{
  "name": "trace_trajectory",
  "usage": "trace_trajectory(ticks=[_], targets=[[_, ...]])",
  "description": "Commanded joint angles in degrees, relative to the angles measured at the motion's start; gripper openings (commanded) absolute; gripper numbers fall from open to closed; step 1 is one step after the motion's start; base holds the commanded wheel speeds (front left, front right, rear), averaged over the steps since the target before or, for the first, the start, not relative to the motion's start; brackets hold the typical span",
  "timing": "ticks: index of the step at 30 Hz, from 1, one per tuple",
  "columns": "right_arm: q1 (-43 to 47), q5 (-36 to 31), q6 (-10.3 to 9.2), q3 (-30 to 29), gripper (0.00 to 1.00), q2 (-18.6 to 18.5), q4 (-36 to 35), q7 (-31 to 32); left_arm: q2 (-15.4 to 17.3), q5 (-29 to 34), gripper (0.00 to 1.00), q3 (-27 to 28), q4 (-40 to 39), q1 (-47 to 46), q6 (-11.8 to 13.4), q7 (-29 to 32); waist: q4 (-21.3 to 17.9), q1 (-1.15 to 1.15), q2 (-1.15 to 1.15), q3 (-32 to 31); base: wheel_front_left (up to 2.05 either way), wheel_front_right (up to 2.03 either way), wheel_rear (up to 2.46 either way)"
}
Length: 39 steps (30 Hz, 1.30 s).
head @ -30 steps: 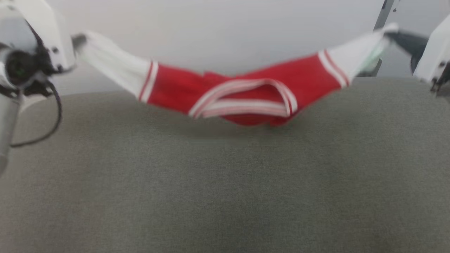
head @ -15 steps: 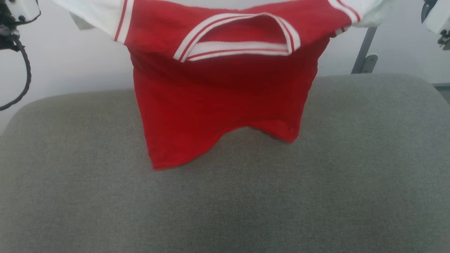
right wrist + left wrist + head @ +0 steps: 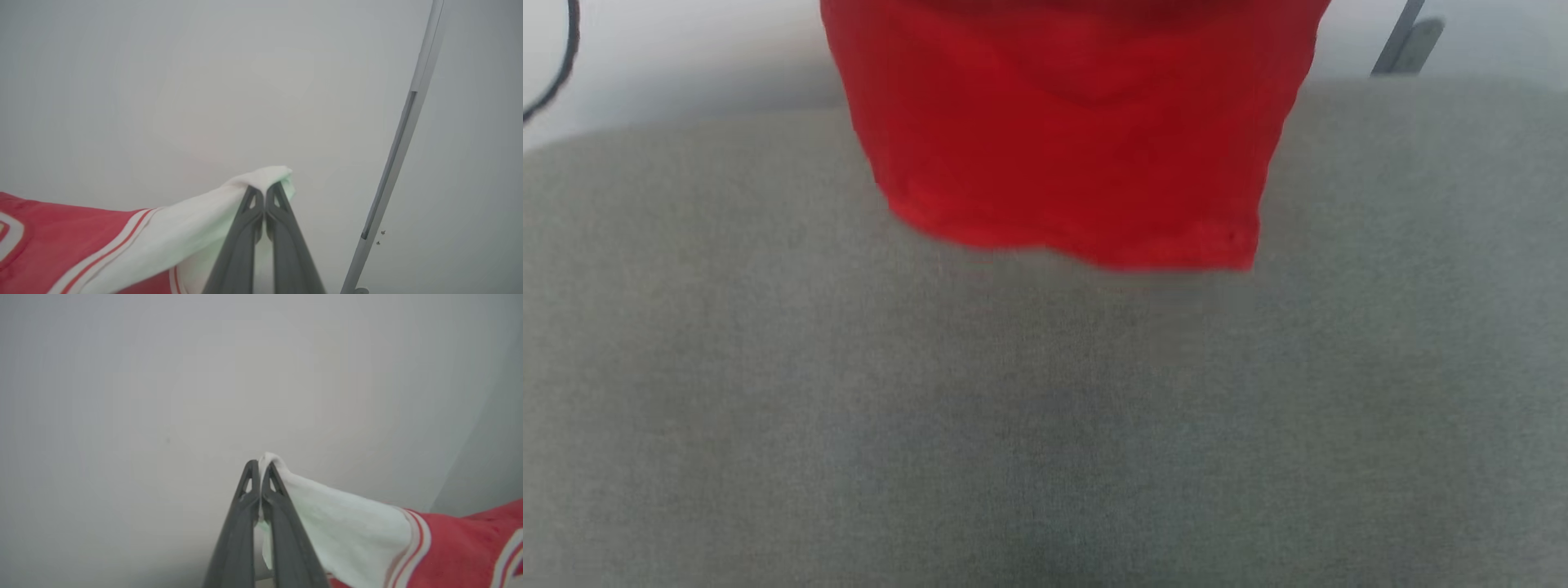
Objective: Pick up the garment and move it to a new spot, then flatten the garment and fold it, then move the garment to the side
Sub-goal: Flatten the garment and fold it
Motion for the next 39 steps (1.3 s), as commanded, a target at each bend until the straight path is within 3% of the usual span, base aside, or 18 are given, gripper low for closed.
trace_trajectory(ticks=[1, 9, 12, 17, 22, 26, 31, 39], targets=[[-1.40, -0.25, -0.09, 0.34, 0.00, -0.14, 0.84, -1.70, -0.38, 0.55, 0.00, 0.01, 0.76, -1.51, -0.26, -1.48, 0.64, 0.00, 0.00, 3.52, 0.00, 0.00, 0.00], [-11.10, -7.06, -0.09, 5.89, 0.00, -0.19, 7.70, -17.16, -3.13, 6.33, 0.00, -1.89, 6.35, -11.08, -2.96, -19.08, 1.37, 0.00, 0.00, 9.49, 0.00, 0.00, 0.00], [-12.93, -9.33, -0.09, 7.86, 0.00, 0.24, 9.07, -18.50, -4.03, 7.84, 0.00, -2.66, 9.17, -12.83, -3.59, -24.78, 1.73, 0.00, 0.00, 10.85, 0.00, 0.00, 0.00], [-10.55, -6.87, -0.09, 12.39, 0.00, 1.18, 11.42, -18.76, -5.29, 6.52, 0.00, -3.81, 15.40, -10.87, -5.30, -25.90, 2.45, 0.00, 0.00, 11.60, 0.00, 0.00, 0.00], [-6.63, -0.57, -0.09, 15.79, 0.00, 1.48, 11.60, -16.52, -6.45, 4.62, 0.00, -4.88, 19.77, -7.11, -6.14, -23.69, 3.14, 0.00, 0.00, 10.97, 0.00, 0.00, 0.00], [-0.73, 6.66, -0.09, 19.65, 0.00, 0.29, 9.31, -10.97, -6.94, 2.97, 0.00, -6.03, 23.74, -2.79, -6.30, -17.58, 3.60, 0.00, 0.00, 9.51, 0.00, 0.00, 0.00], [6.08, 14.88, -0.09, 24.52, 0.00, -3.83, 3.28, -4.11, -7.80, -0.30, 0.00, -7.13, 25.74, 3.34, -6.41, -8.79, 4.16, 0.00, 0.00, 7.11, 0.00, 0.00, 0.00], [15.94, 24.77, -0.09, 29.64, 0.00, -10.96, -5.65, 4.86, -5.21, -4.21, 0.00, -10.77, 21.87, 16.15, -6.39, 3.86, 4.74, 0.00, 0.00, 3.11, 0.00, 0.00, 0.00]])
